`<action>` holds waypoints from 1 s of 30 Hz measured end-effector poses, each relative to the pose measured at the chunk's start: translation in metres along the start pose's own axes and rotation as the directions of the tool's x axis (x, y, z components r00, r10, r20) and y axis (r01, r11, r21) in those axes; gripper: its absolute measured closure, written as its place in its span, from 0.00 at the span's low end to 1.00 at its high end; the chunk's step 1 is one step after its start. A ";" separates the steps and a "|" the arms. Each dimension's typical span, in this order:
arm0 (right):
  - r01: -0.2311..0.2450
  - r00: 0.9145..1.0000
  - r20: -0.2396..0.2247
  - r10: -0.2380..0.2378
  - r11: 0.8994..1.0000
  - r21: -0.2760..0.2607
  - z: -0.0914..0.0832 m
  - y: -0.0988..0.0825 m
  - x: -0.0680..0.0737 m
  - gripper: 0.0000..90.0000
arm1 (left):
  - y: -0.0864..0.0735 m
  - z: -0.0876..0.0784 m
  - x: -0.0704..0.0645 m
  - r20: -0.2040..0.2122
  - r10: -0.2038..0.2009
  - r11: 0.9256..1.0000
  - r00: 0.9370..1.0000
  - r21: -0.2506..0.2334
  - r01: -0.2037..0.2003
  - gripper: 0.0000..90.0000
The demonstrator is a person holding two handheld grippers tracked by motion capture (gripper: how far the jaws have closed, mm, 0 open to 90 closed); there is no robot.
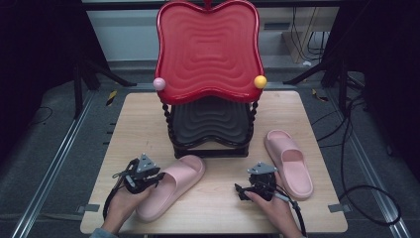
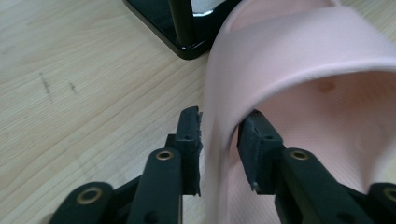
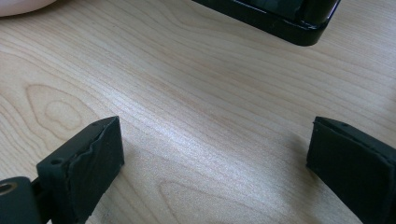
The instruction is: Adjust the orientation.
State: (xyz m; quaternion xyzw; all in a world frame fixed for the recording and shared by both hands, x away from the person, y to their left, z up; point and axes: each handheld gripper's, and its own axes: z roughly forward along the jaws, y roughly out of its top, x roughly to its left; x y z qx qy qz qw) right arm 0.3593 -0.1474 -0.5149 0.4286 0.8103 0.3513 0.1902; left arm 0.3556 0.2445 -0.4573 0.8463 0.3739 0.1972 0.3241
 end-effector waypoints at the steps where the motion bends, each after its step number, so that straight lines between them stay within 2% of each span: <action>1: 0.000 1.000 0.000 0.000 1.000 0.000 0.000 0.000 0.000 0.04 | -0.001 -0.004 0.000 0.004 0.002 1.000 1.000 -0.003 -0.002 0.76; 2: 0.000 1.000 0.000 0.000 1.000 0.000 0.000 0.000 0.000 0.04 | -0.001 -0.004 0.000 0.004 0.002 1.000 1.000 -0.003 -0.002 0.75; 3: 0.000 1.000 0.000 0.000 1.000 0.000 0.000 0.000 0.000 0.04 | -0.004 -0.015 -0.004 0.008 0.015 1.000 1.000 -0.012 -0.015 0.73; 4: 0.000 1.000 0.000 0.000 1.000 0.000 0.000 0.000 0.000 0.04 | -0.004 -0.015 -0.004 0.008 0.015 1.000 1.000 -0.012 -0.015 0.73; 7: 0.000 1.000 0.000 0.000 1.000 0.000 0.000 0.000 0.000 0.04 | -0.010 -0.030 -0.013 0.030 0.029 0.999 0.999 -0.037 -0.028 0.70; 8: 0.000 1.000 0.000 0.000 1.000 0.000 0.000 0.000 0.000 0.04 | -0.010 -0.030 -0.013 0.030 0.029 0.999 0.999 -0.037 -0.028 0.70; 9: 0.000 1.000 0.000 0.000 1.000 0.000 0.000 0.000 0.000 0.04 | -0.012 -0.034 -0.018 0.055 0.019 0.998 0.998 -0.058 -0.015 0.67; 12: 0.000 1.000 0.000 0.000 1.000 0.002 0.000 0.000 0.000 0.04 | -0.011 -0.035 -0.025 0.069 0.016 0.997 0.998 -0.072 -0.011 0.63; 14: 0.000 1.000 0.000 0.000 1.000 0.000 0.000 0.000 0.000 0.04 | -0.009 -0.033 -0.033 0.080 0.017 0.996 0.997 -0.085 -0.010 0.60; 15: 0.000 1.000 0.000 0.000 1.000 0.000 0.000 0.000 0.000 0.04 | -0.007 -0.028 -0.039 0.101 0.024 0.997 0.995 -0.081 -0.015 0.59; 17: 0.000 1.000 0.000 0.000 1.000 0.000 0.000 0.000 0.000 0.04 | -0.006 -0.025 -0.043 0.108 0.024 0.997 0.994 -0.081 -0.015 0.60; 19: 0.000 1.000 0.000 0.000 1.000 0.000 0.000 0.000 0.000 0.04 | -0.004 -0.015 -0.048 0.114 0.030 0.998 0.993 -0.063 -0.023 0.62; 24: 0.002 1.000 -0.002 -0.002 1.000 0.000 0.000 0.000 0.000 0.04 | -0.001 0.002 -0.052 0.131 0.023 0.998 0.991 -0.052 -0.017 0.69; 30: 0.002 1.000 -0.002 -0.002 1.000 0.000 0.000 0.000 0.000 0.04 | 0.003 0.011 -0.058 0.148 0.020 0.998 0.989 -0.057 -0.012 0.77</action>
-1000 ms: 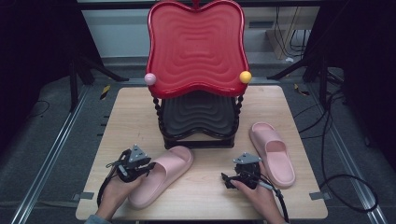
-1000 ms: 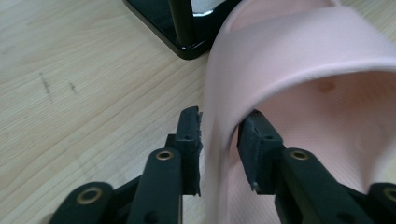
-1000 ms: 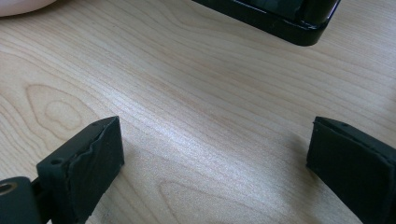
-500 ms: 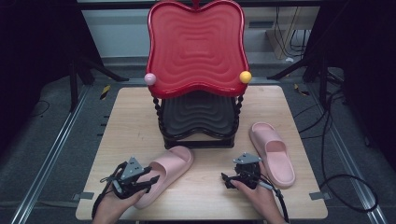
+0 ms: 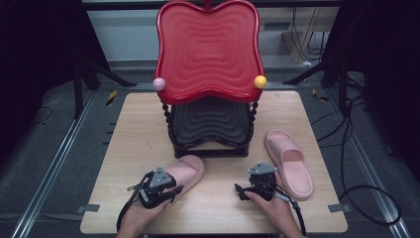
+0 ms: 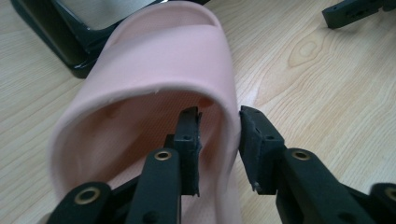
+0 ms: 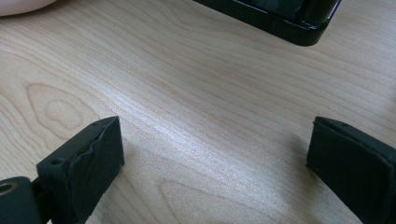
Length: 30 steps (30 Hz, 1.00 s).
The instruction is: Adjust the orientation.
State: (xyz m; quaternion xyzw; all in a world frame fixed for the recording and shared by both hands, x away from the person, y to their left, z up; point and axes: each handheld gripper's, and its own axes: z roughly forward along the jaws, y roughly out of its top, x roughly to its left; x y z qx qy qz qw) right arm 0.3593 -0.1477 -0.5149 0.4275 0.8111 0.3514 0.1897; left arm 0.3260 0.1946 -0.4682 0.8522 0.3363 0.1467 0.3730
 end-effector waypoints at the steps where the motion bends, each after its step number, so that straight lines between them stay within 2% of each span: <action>1: 0.000 1.000 0.000 0.000 1.000 0.000 0.000 0.000 0.000 0.04 | 0.001 0.001 -0.001 0.001 0.000 1.000 1.000 -0.003 0.000 0.77; 13: 0.002 1.000 0.000 -0.002 1.000 -0.001 0.000 0.000 0.000 0.04 | 0.002 0.007 -0.001 0.018 -0.007 1.000 1.000 0.000 0.007 0.91; 15: 0.002 1.000 -0.001 -0.002 1.000 -0.001 0.000 0.000 0.000 0.04 | 0.002 0.006 -0.002 0.007 0.001 1.000 1.000 0.003 -0.001 0.92; 18: 0.002 1.000 -0.001 -0.002 1.000 -0.001 0.000 0.000 0.000 0.04 | 0.003 0.005 -0.003 0.016 0.000 1.000 1.000 0.002 0.000 0.92; 23: 0.003 1.000 -0.002 -0.003 1.000 0.000 0.000 0.000 0.000 0.04 | 0.006 -0.006 -0.012 0.040 -0.010 1.000 0.999 -0.027 0.011 0.92; 27: 0.002 1.000 -0.001 -0.002 1.000 -0.001 0.000 0.000 0.000 0.04 | 0.018 -0.021 -0.023 0.040 -0.008 0.997 0.999 -0.076 0.011 0.93; 30: 0.002 1.000 0.000 -0.002 1.000 0.000 0.000 0.000 0.000 0.04 | 0.026 -0.026 -0.027 0.041 -0.015 0.995 0.999 -0.100 0.019 0.94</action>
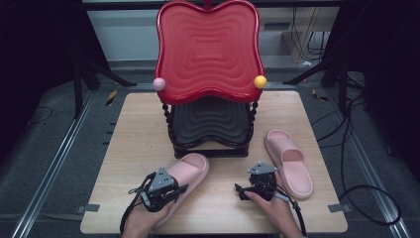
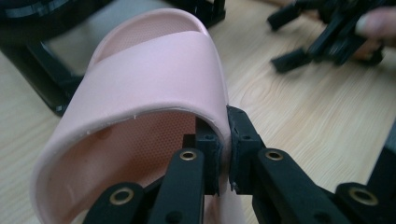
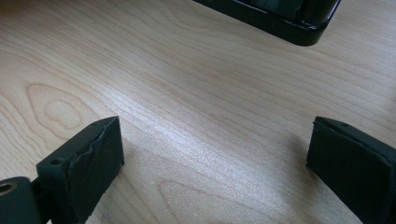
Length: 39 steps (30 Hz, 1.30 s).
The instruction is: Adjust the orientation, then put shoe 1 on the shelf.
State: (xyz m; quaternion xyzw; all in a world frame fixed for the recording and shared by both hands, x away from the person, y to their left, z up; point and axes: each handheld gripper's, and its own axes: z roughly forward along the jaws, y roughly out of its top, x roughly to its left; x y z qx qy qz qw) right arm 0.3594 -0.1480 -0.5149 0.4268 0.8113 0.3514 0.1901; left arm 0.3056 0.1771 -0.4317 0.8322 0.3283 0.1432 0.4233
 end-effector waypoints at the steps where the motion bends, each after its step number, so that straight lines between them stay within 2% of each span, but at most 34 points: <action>1: 0.000 1.000 0.000 0.000 1.000 0.000 0.000 0.000 0.000 0.04 | 0.010 -0.001 -0.003 -0.004 0.002 1.000 1.000 -0.012 -0.002 0.94; 3: 0.000 1.000 0.000 0.000 1.000 0.000 0.000 0.000 0.000 0.04 | 0.014 -0.001 -0.005 -0.007 0.003 1.000 1.000 -0.018 -0.003 0.94; 5: 0.000 1.000 0.000 0.000 1.000 0.000 0.000 0.000 0.000 0.04 | 0.029 -0.002 -0.012 -0.010 0.011 0.999 1.000 -0.041 -0.011 0.94; 7: 0.001 1.000 0.000 -0.001 1.000 0.000 0.000 0.000 0.000 0.04 | 0.035 -0.002 -0.014 -0.014 0.016 0.999 1.000 -0.049 -0.016 0.94; 9: 0.000 1.000 0.001 0.000 1.000 0.001 0.000 0.000 0.000 0.04 | 0.046 0.000 -0.018 -0.023 0.025 0.998 0.999 -0.065 -0.027 0.94; 13: -0.001 1.000 0.001 0.001 1.000 0.001 0.000 0.000 0.000 0.04 | 0.060 0.006 -0.021 -0.040 0.026 0.996 0.999 -0.087 -0.029 0.94; 16: -0.001 1.000 0.001 0.001 1.000 0.001 0.000 0.000 0.000 0.04 | 0.066 0.009 -0.021 -0.042 0.016 0.995 0.999 -0.094 -0.019 0.94; 20: 0.002 1.000 0.003 -0.002 1.000 0.000 0.000 0.000 0.000 0.04 | 0.077 0.012 -0.020 -0.075 0.013 0.993 0.997 -0.112 -0.021 0.94; 28: 0.003 1.000 0.002 -0.003 1.000 -0.001 0.000 0.000 0.000 0.04 | 0.089 0.020 -0.013 -0.120 -0.032 0.987 0.992 -0.158 0.012 0.94; 29: 0.003 1.000 0.001 -0.003 1.000 -0.001 0.000 0.000 0.000 0.04 | 0.091 0.020 -0.011 -0.123 -0.047 0.985 0.991 -0.172 0.025 0.94; 32: 0.003 1.000 0.002 -0.003 1.000 -0.001 0.000 0.000 0.000 0.04 | 0.095 0.021 -0.010 -0.137 -0.052 0.983 0.989 -0.180 0.027 0.94; 33: 0.004 1.000 0.003 -0.004 1.000 -0.001 0.000 0.000 0.000 0.04 | 0.100 0.022 -0.009 -0.152 -0.058 0.981 0.987 -0.191 0.028 0.94; 39: 0.005 1.000 0.002 -0.005 1.000 -0.001 0.000 0.000 0.000 0.04 | 0.115 0.028 -0.009 -0.183 -0.056 0.978 0.981 -0.209 0.017 0.94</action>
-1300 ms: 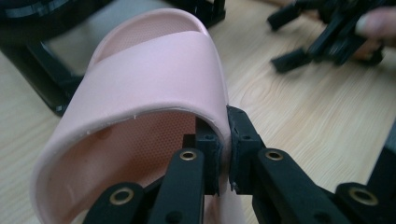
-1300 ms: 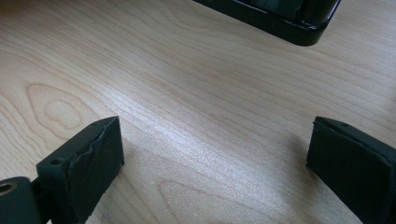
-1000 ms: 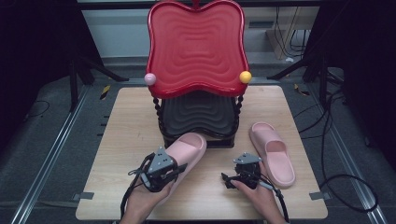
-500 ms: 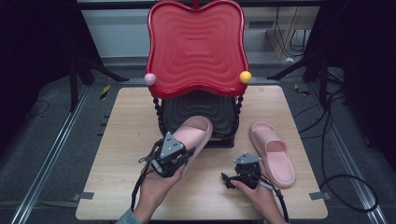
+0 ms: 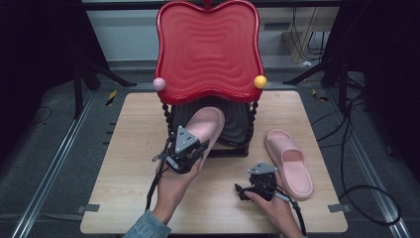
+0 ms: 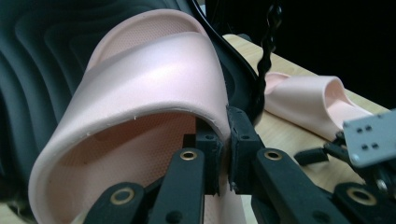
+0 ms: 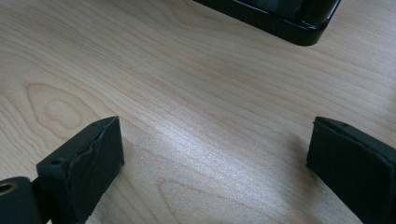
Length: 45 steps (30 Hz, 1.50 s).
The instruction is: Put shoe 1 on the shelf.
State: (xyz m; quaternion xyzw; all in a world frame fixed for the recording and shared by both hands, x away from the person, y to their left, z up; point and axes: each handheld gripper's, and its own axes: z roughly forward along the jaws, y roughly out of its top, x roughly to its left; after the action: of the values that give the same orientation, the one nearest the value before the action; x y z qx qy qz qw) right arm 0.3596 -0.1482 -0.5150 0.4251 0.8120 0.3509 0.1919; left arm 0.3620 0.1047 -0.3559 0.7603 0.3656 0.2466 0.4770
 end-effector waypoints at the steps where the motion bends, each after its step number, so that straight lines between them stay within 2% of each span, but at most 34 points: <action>1: 0.000 1.000 0.000 0.000 1.000 0.000 0.000 0.000 0.000 0.04 | 0.002 0.002 0.000 -0.005 0.005 1.000 1.000 -0.003 -0.005 0.94; 7: 0.002 1.000 -0.001 -0.002 1.000 0.000 0.000 0.000 0.000 0.04 | 0.007 0.014 0.000 -0.027 -0.004 1.000 1.000 -0.017 0.004 0.94; 10: 0.002 1.000 -0.002 -0.002 1.000 0.000 0.000 0.000 0.000 0.04 | 0.006 0.020 0.002 -0.050 -0.023 0.999 0.998 -0.030 0.022 0.94; 12: 0.004 1.000 -0.004 -0.004 1.000 -0.002 0.000 0.000 0.000 0.04 | 0.006 0.025 0.004 -0.081 -0.033 0.999 0.996 -0.041 0.030 0.94; 15: 0.004 1.000 -0.004 -0.004 1.000 -0.002 0.000 0.000 0.000 0.04 | 0.007 0.029 0.006 -0.098 -0.041 0.998 0.994 -0.047 0.036 0.94; 18: 0.006 1.000 -0.006 -0.006 1.000 -0.002 0.000 0.000 -0.001 0.04 | 0.008 0.039 0.012 -0.126 -0.072 0.996 0.989 -0.052 0.066 0.94; 20: 0.008 1.000 -0.006 -0.008 1.000 -0.003 0.000 0.000 -0.001 0.04 | 0.009 0.042 0.016 -0.137 -0.078 0.996 0.987 -0.055 0.071 0.94; 21: 0.007 1.000 -0.006 -0.007 1.000 -0.002 0.000 0.000 -0.001 0.04 | 0.009 0.042 0.016 -0.137 -0.078 0.996 0.987 -0.055 0.071 0.94; 24: 0.006 1.000 -0.010 -0.006 1.000 -0.002 0.000 0.000 -0.001 0.04 | 0.010 0.050 0.022 -0.172 -0.056 0.998 0.984 -0.044 0.049 0.94; 27: 0.007 1.000 -0.010 -0.007 1.000 -0.003 0.000 0.000 -0.001 0.04 | 0.010 0.054 0.024 -0.189 -0.055 0.998 0.980 -0.045 0.047 0.94; 28: 0.009 1.000 -0.012 -0.009 1.000 -0.001 0.000 0.000 -0.001 0.04 | 0.010 0.057 0.026 -0.203 -0.059 0.998 0.977 -0.041 0.052 0.94; 31: 0.010 1.000 -0.013 -0.010 1.000 -0.001 0.000 0.000 -0.001 0.04 | 0.010 0.061 0.029 -0.209 -0.080 0.997 0.975 -0.036 0.074 0.94; 35: 0.010 1.000 -0.013 -0.010 1.000 -0.001 0.000 0.000 -0.001 0.04 | 0.009 0.064 0.031 -0.228 -0.076 0.997 0.971 -0.035 0.070 0.94; 40: 0.011 1.000 -0.014 -0.011 1.000 -0.001 0.000 0.000 -0.001 0.04 | 0.011 0.068 0.031 -0.247 -0.093 0.996 0.965 -0.038 0.087 0.94; 45: 0.011 1.000 -0.014 -0.011 1.000 -0.001 0.000 0.000 -0.001 0.04 | 0.012 0.073 0.029 -0.250 -0.078 0.997 0.965 -0.015 0.077 0.94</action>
State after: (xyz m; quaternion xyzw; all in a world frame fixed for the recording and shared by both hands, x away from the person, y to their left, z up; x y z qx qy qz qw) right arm 0.3599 -0.1497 -0.5149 0.4181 0.8155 0.3531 0.1882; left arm 0.4365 0.0847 -0.3756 0.7070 0.4517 0.3226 0.4382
